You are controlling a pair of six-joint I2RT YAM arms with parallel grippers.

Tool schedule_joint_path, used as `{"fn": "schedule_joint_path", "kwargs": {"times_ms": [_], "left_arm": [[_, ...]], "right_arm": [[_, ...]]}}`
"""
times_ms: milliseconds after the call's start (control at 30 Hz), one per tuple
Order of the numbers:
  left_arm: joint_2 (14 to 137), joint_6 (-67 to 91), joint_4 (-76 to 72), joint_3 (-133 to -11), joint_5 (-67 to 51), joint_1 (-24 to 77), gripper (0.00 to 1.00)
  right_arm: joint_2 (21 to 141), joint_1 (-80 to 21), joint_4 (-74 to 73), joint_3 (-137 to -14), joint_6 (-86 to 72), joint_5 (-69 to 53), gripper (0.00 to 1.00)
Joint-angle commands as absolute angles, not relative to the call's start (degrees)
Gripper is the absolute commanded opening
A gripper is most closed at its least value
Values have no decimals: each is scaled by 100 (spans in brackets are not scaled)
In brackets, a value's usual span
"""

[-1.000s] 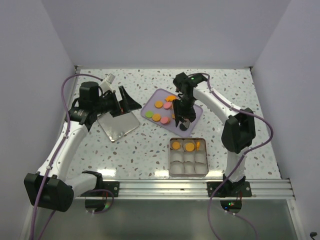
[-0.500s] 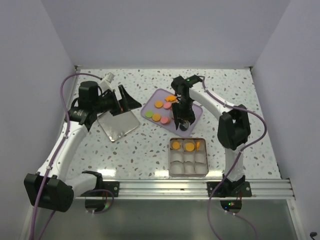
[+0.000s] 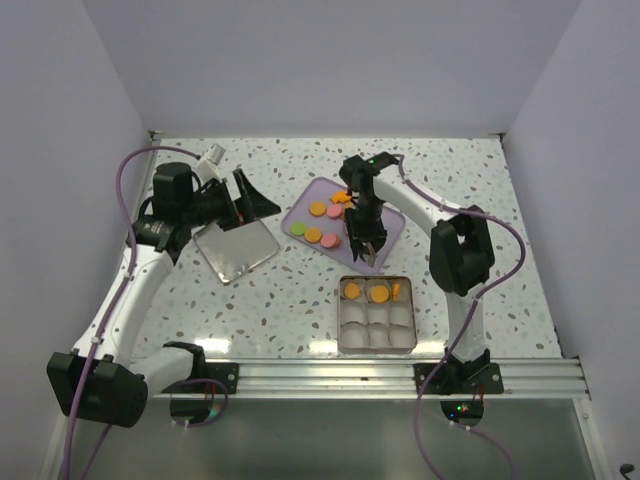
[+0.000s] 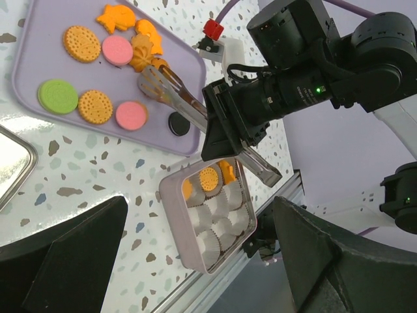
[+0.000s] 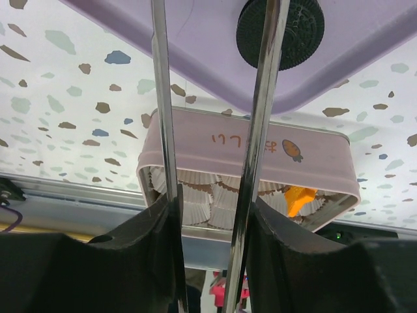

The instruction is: Pack the cookies

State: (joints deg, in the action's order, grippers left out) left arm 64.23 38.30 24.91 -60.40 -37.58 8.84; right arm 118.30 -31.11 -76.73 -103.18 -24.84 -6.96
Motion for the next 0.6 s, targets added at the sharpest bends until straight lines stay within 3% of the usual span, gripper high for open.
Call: {"fn": "schedule_joint_path", "kwargs": {"times_ms": [0,300,567], "left_arm": [[6346,3718,2329,-6100,-3876,826,100],[6617,3674,2417,-6275,-3946,826,100],[6759,3954,2145,-6144,-4104,835,100]], "right_arm": [[11760,-3138,-8596,-10529,-2417,-668,37],[11075,-3138,-8684,-10899,-2672,-395,32],[9511,-3190,-8464,-9696,-2927,-1106,33]]}}
